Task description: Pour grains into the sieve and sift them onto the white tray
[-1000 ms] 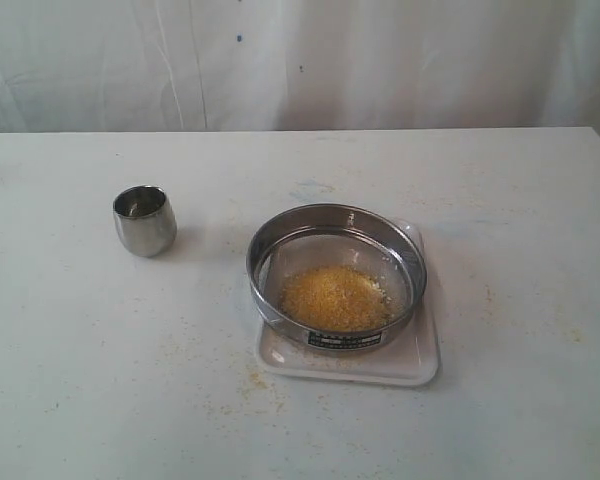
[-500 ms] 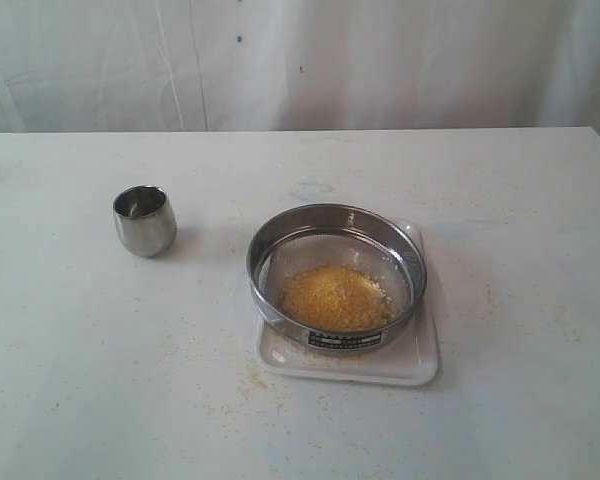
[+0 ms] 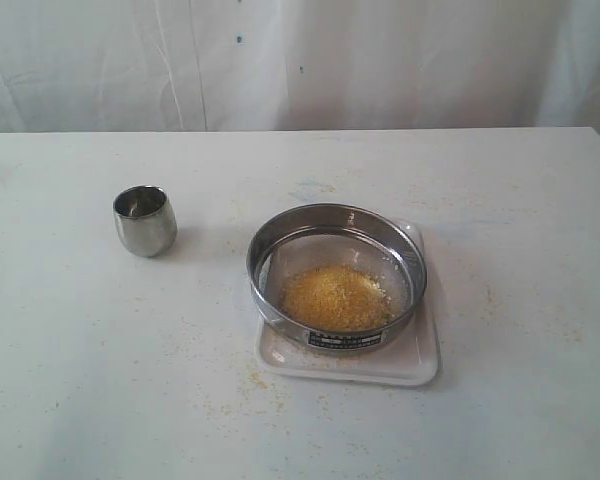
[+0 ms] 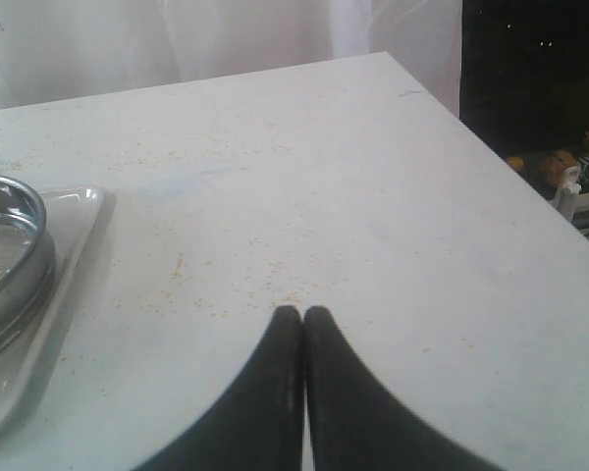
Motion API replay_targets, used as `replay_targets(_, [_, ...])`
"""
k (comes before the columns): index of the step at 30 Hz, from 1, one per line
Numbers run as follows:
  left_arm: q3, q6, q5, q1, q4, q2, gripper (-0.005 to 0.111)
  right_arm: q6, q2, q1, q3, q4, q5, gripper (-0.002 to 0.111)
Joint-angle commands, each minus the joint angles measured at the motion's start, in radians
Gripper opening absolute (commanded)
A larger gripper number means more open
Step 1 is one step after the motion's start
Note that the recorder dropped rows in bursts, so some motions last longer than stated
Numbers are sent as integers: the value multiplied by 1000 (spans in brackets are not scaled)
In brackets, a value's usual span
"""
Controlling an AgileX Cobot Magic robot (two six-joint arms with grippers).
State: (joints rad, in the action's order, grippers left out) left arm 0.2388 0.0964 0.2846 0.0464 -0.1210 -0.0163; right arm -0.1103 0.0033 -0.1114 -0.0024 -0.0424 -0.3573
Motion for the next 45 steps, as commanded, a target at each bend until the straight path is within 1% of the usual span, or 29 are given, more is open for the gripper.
replay_targets(1, [35, -14, -17, 1, 89, 6, 0, 1, -3, 2, 2, -5, 6, 0])
replay_targets(4, [34, -14, -52, 1, 89, 6, 0, 1, -3, 2, 2, -5, 6, 0])
replay_targets(12, [36, -16, -49, 1, 89, 6, 0, 1, -3, 2, 2, -5, 6, 0])
replay_targets(13, [36, -16, -38, 1, 86, 6, 0, 1, -3, 2, 2, -5, 6, 0])
replay_targets(17, [36, -14, 131, 1, 84, 13, 0, 1, -3, 2, 2, -5, 6, 0])
replay_targets(20, [17, 6, 181, 16, 84, 16, 0, 1, -3, 2, 2, -5, 6, 0])
replay_targets(22, [-16, 68, 108, 33, 88, 16, 0, 1, -3, 2, 2, -5, 6, 0])
replay_targets(26, [-102, 194, 4, 43, 89, 16, 0, 1, -3, 2, 2, -5, 6, 0])
replay_targets(30, [-229, 195, -240, 43, 89, 16, 0, 1, -3, 2, 2, -5, 6, 0])
replay_targets(32, [-239, 159, -290, 43, 72, 16, 0, 1, -3, 2, 2, -5, 6, 0])
replay_targets(34, [-239, 83, -161, 43, 42, 16, 0, 1, -3, 2, 2, -5, 6, 0])
replay_targets(37, [-239, 15, -77, 43, 42, 16, 0, 1, -3, 2, 2, -5, 6, 0])
replay_targets(39, [-239, 12, -49, 43, 42, 16, 0, 1, -3, 2, 2, -5, 6, 0])
replay_targets(45, [-239, 12, -49, 43, 42, 16, 0, 1, -3, 2, 2, -5, 6, 0])
